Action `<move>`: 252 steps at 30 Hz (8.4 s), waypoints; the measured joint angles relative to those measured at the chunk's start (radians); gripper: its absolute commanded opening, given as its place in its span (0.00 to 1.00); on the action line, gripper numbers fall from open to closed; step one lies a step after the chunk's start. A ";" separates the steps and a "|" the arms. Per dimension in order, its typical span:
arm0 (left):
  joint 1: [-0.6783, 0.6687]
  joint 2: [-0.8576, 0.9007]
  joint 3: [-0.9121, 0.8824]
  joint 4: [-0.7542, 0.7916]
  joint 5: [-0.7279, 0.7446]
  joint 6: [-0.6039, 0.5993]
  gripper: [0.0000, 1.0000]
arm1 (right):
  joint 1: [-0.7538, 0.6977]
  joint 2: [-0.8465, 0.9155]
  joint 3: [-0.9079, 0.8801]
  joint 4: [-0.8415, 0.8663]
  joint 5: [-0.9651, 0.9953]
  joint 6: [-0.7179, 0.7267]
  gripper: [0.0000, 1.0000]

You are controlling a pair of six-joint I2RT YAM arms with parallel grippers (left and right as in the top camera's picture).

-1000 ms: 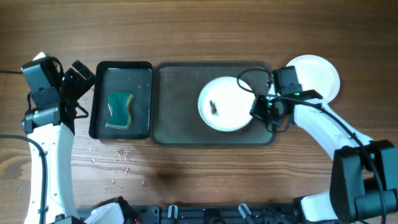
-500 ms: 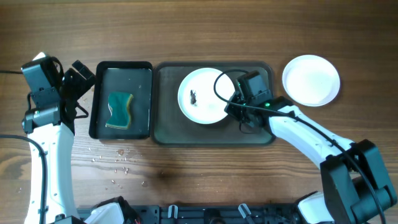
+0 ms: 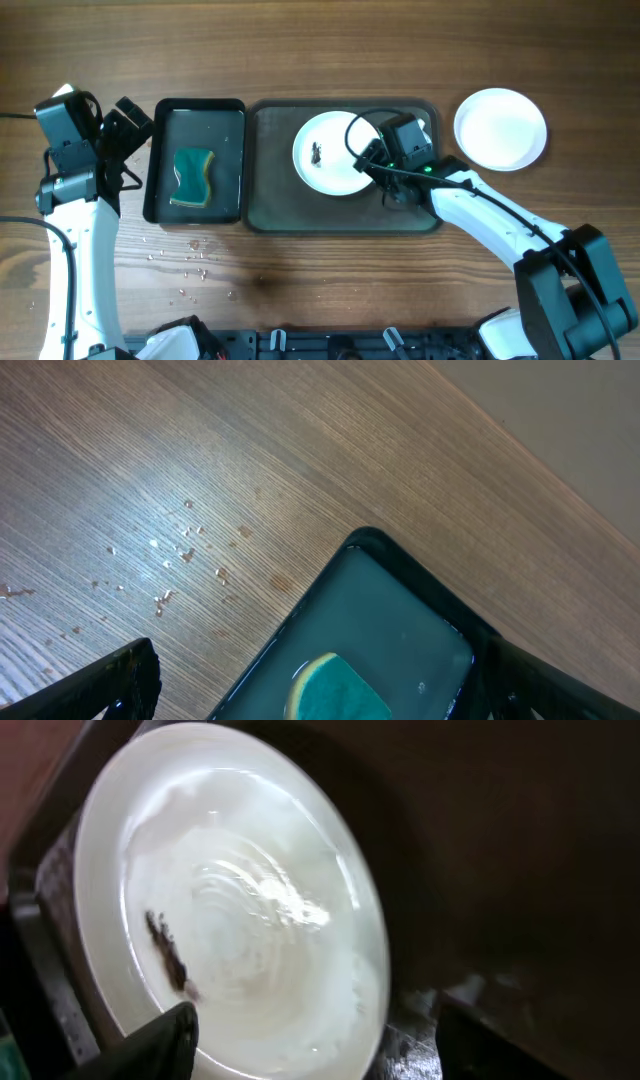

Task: Clean dirty plates on tray and stack at the side
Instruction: 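Drag the stained plate left onto the dark tray center, right gripper, then hold the stained plate rim on the dark tray with the right gripper, then lower the left gripper into the water tray and grasp the green sponge, then lift the green sponge out of the water with the left gripper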

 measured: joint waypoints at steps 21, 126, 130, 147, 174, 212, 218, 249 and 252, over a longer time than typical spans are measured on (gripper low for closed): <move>0.000 0.000 0.000 0.000 0.000 0.000 1.00 | -0.130 -0.025 0.419 -0.356 0.022 -0.727 0.59; 0.000 0.000 0.000 0.000 0.000 0.000 1.00 | -0.129 0.352 0.388 -0.188 -0.074 -0.780 0.04; 0.000 0.000 0.001 -0.038 0.033 -0.001 1.00 | -0.129 0.352 0.388 -0.188 -0.074 -0.780 0.05; -0.021 0.000 0.003 -0.428 0.246 0.044 0.98 | -0.129 0.352 0.388 -0.189 -0.071 -0.780 0.06; -0.290 0.167 0.003 -0.308 -0.071 0.170 0.80 | -0.129 0.352 0.388 -0.188 -0.071 -0.780 0.07; -0.260 0.372 0.002 -0.198 -0.088 0.182 0.62 | -0.129 0.352 0.388 -0.187 -0.071 -0.780 0.08; -0.260 0.375 0.002 -0.194 -0.088 0.189 0.63 | -0.129 0.352 0.388 -0.187 -0.071 -0.780 0.09; -0.259 0.446 -0.030 -0.144 -0.081 0.198 0.07 | -0.129 0.352 0.388 -0.187 -0.071 -0.780 0.08; -0.259 0.446 -0.030 -0.141 -0.080 0.205 0.04 | -0.129 0.352 0.388 -0.187 -0.071 -0.780 0.08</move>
